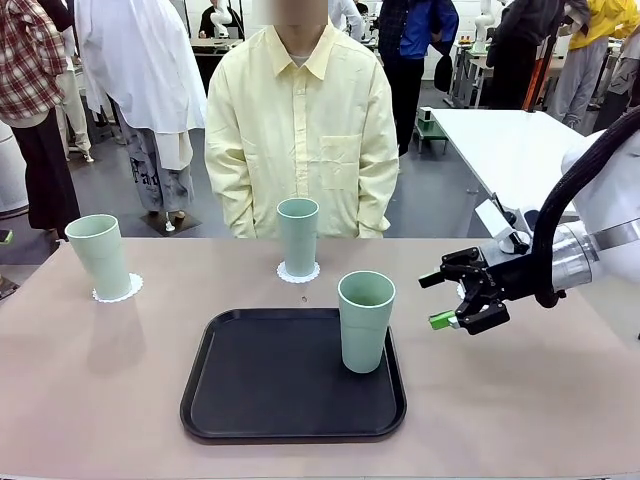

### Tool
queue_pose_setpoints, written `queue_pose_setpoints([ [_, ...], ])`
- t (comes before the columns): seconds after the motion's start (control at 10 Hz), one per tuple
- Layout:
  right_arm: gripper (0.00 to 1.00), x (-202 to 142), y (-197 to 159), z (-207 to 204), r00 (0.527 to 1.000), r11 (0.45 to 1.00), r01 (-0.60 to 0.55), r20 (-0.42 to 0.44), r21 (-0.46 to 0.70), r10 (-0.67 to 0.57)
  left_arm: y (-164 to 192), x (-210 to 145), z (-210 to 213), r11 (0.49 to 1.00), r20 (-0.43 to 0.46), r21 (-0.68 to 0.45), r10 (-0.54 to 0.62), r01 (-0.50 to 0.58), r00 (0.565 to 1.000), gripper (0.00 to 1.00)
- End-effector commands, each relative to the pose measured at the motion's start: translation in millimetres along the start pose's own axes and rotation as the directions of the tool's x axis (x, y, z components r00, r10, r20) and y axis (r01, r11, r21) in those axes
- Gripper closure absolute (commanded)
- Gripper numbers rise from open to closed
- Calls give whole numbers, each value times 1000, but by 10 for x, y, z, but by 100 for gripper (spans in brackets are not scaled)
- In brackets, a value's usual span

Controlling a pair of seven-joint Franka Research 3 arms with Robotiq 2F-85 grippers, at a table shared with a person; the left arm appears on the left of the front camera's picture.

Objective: Place coasters on the table and set cups on them.
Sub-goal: Take one Reusable plastic cup from the Flat Tray and place it on a coaster set by the human.

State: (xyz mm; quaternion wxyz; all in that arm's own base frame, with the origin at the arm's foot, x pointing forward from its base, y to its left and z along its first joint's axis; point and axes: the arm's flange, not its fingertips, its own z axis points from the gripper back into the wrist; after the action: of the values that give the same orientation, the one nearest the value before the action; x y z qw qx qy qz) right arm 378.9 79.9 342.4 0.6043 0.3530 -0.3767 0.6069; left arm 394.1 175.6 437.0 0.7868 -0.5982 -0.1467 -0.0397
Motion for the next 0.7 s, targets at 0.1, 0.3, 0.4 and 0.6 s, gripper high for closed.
queue_pose_setpoints([
  [0.1,0,-81,44,-65,999,999,35,38,-15,-34,-23,-6,8,1000,4,0,4,-4,1000,0],
  [0.3,0,-31,0,-6,1000,1000,12,8,1,-12,-23,-6,8,1000,4,0,4,-4,1000,0],
  [0.4,0,-31,0,-6,1000,1000,12,8,1,-12,-23,-6,8,1000,4,0,4,-4,1000,0],
  [0.6,0,-44,0,-5,1000,1000,18,4,0,-18,-23,-6,8,1000,4,0,4,-4,1000,0],
])
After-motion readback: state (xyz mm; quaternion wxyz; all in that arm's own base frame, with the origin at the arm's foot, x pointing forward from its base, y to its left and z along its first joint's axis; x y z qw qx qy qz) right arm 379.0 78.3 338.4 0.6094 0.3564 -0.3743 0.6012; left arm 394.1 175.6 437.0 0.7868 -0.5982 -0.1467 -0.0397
